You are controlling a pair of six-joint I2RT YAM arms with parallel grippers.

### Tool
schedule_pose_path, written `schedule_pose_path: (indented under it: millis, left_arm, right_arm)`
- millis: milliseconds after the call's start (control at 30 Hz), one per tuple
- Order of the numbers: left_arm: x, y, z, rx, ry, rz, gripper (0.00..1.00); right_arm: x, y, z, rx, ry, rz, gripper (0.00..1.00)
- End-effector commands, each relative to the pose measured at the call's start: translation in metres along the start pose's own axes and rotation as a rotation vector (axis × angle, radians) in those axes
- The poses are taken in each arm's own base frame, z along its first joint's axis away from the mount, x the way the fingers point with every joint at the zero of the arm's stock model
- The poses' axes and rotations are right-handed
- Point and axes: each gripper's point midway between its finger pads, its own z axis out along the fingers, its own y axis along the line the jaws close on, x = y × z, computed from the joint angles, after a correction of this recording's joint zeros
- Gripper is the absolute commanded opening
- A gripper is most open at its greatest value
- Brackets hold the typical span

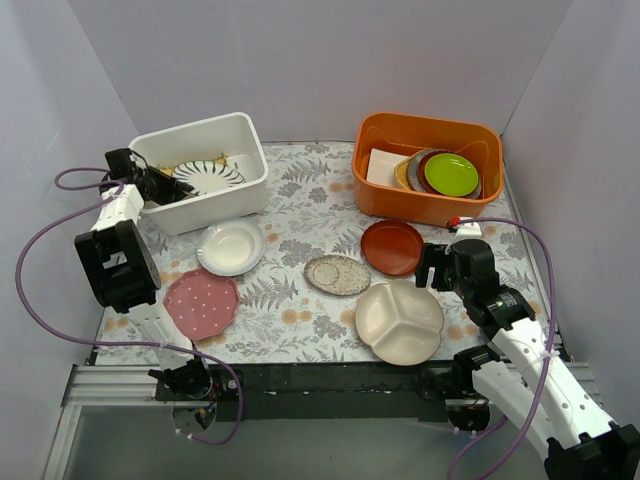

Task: Place the plates into the plastic bin on the countertop
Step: Place the plate in the plastic bin.

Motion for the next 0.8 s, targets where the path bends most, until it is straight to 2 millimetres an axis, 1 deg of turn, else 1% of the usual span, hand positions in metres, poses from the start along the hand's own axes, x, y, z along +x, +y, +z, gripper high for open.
schedule_pose_path:
  millis: [0,67,167,233,300,333,400,433,500,533,567,633,667,767]
  left_arm:
    - [-0.013,-0.008,-0.009,0.032,-0.018,-0.004,0.00]
    - [-0.015,-0.004,-0.008,0.019,-0.025,-0.005,0.00]
    - [-0.017,0.001,-0.008,0.001,-0.029,-0.005,0.06]
    - [-0.018,0.004,-0.007,-0.008,-0.025,-0.003,0.15]
    - [-0.018,0.008,-0.006,-0.011,-0.017,-0.009,0.20]
    - [-0.017,0.009,-0.006,-0.012,-0.014,-0.011,0.25]
    - [-0.018,0.012,-0.005,-0.017,-0.012,-0.016,0.30]
    - [-0.018,0.013,-0.005,-0.020,-0.010,-0.016,0.35]
    - [-0.018,0.014,-0.004,-0.022,-0.008,-0.015,0.38]
    - [-0.018,0.015,-0.004,-0.021,-0.006,-0.015,0.42]
    - [-0.017,0.016,-0.004,-0.021,-0.004,-0.013,0.49]
    - [-0.018,0.015,-0.006,-0.022,-0.015,-0.010,0.54]
    - [-0.020,0.016,-0.007,-0.023,-0.022,-0.006,0.58]
    - [-0.025,0.015,-0.011,-0.035,-0.048,0.010,0.63]
  right_arm:
    - [-0.008,0.002,0.002,-0.009,-0.035,-0.004,0.84]
    - [-0.009,0.003,0.001,-0.011,-0.037,-0.004,0.84]
    - [-0.008,0.002,0.002,-0.009,-0.035,-0.006,0.84]
    - [-0.008,0.003,0.002,-0.011,-0.033,-0.007,0.84]
    - [-0.008,0.003,0.002,-0.011,-0.031,-0.006,0.84]
    - [-0.007,0.003,0.002,-0.009,-0.030,-0.006,0.84]
    - [-0.008,0.002,0.002,-0.008,-0.030,-0.005,0.84]
    - [-0.008,0.003,0.002,-0.009,-0.031,-0.007,0.84]
    - [-0.008,0.002,0.002,-0.008,-0.032,-0.006,0.84]
    - [-0.008,0.002,0.002,-0.008,-0.032,-0.004,0.84]
    - [-0.008,0.003,0.002,-0.009,-0.031,-0.007,0.84]
    - [-0.008,0.002,0.002,-0.008,-0.033,-0.007,0.84]
    - [-0.008,0.002,0.002,-0.007,-0.034,-0.006,0.84]
    - [-0.008,0.003,0.002,-0.010,-0.031,-0.004,0.84]
